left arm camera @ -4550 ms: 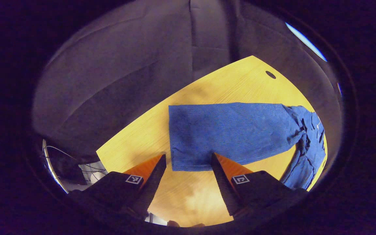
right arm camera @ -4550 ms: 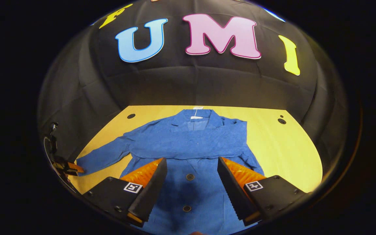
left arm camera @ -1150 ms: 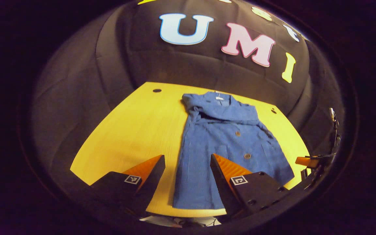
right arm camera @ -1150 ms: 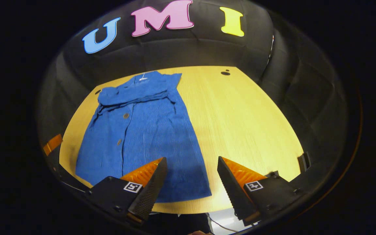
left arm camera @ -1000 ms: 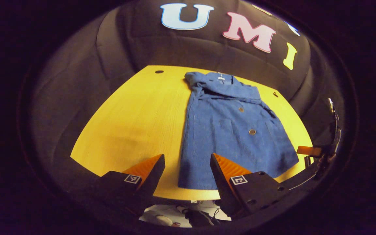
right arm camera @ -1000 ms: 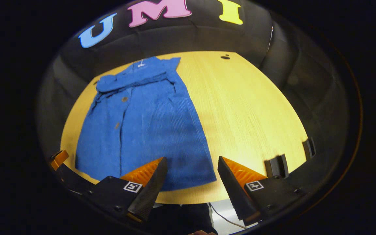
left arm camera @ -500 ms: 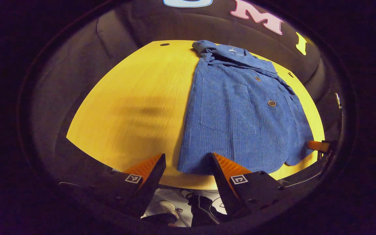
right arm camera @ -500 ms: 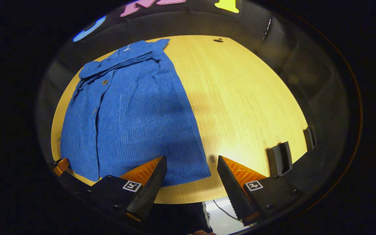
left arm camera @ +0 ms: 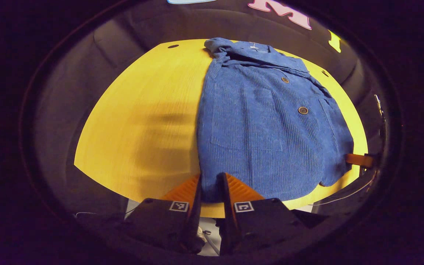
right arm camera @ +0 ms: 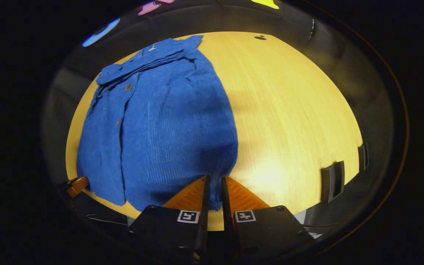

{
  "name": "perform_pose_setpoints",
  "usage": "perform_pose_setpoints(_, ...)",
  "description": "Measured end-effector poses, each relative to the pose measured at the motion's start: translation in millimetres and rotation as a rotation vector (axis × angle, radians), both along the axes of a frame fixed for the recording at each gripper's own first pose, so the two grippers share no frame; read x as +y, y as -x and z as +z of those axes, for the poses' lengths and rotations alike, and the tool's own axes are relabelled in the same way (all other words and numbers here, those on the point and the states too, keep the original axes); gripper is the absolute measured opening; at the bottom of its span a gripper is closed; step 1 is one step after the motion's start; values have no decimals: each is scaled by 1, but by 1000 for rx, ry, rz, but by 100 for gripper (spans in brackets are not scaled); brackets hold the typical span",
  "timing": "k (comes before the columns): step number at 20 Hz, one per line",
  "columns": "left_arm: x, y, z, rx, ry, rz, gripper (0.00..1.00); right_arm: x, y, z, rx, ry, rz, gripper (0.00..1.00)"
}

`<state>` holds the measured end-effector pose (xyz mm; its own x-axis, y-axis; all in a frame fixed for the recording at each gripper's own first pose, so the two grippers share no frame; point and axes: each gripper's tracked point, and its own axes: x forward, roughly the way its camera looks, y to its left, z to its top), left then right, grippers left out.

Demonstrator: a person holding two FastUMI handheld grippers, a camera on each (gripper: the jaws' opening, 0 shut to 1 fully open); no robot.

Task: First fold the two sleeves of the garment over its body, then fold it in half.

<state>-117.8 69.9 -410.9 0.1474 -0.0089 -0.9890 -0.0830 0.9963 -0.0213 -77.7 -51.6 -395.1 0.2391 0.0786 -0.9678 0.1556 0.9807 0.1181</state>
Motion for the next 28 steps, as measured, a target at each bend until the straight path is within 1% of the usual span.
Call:
perform_pose_setpoints(1,0,-1,-1,13,-9,-1,11,3,1,-1,7,-5,29,21)
perform_pose_setpoints(2,0,-4,-1,12,-7,0,6,1,1,1,7,5,47,22)
perform_pose_setpoints(4,0,-3,0,16,8,13,6,1,0,0,15,28,65,21)
perform_pose_setpoints(5,0,-3,-1,16,23,17,6,2,0,0,25,36,65,12)
perform_pose_setpoints(6,0,-4,-1,13,42,25,6,2,0,1,25,43,75,12)
perform_pose_setpoints(7,1,-3,0,11,61,30,6,1,0,0,30,52,77,22)
perform_pose_setpoints(8,1,-2,-1,15,79,46,6,2,0,-2,28,57,73,21)
perform_pose_setpoints(9,0,-3,1,18,97,65,6,2,3,6,28,72,56,22)
perform_pose_setpoints(10,-1,-3,0,16,115,73,6,3,0,-2,30,77,58,10)
perform_pose_setpoints(11,-2,-3,-2,11,127,90,6,2,-2,-1,28,77,66,10)
perform_pose_setpoints(12,-5,-4,-1,8,157,92,0,4,-1,1,26,66,69,10)
perform_pose_setpoints(13,-10,-5,0,0,186,86,0,4,-3,0,18,56,56,10)
perform_pose_setpoints(14,-10,-4,1,-5,199,92,0,5,-2,0,16,33,51,6)
perform_pose_setpoints(15,-13,-5,0,-4,225,97,0,6,0,2,7,10,49,6)
perform_pose_setpoints(16,-15,-6,0,-6,246,107,0,7,-3,0,9,-6,46,2)
perform_pose_setpoints(18,-16,-5,3,-4,271,118,0,7,-4,7,2,-29,33,2)
perform_pose_setpoints(22,-18,-17,33,-61,320,121,0,2,-30,46,-79,-61,-36,1)
perform_pose_setpoints(24,-19,-31,51,-95,343,116,0,8,-54,69,-129,-92,-54,1)
perform_pose_setpoints(26,-24,-51,68,-131,380,100,0,14,-81,89,-186,-112,-57,1)
perform_pose_setpoints(28,-26,-80,83,-175,398,85,0,16,-106,106,-231,-124,-43,1)
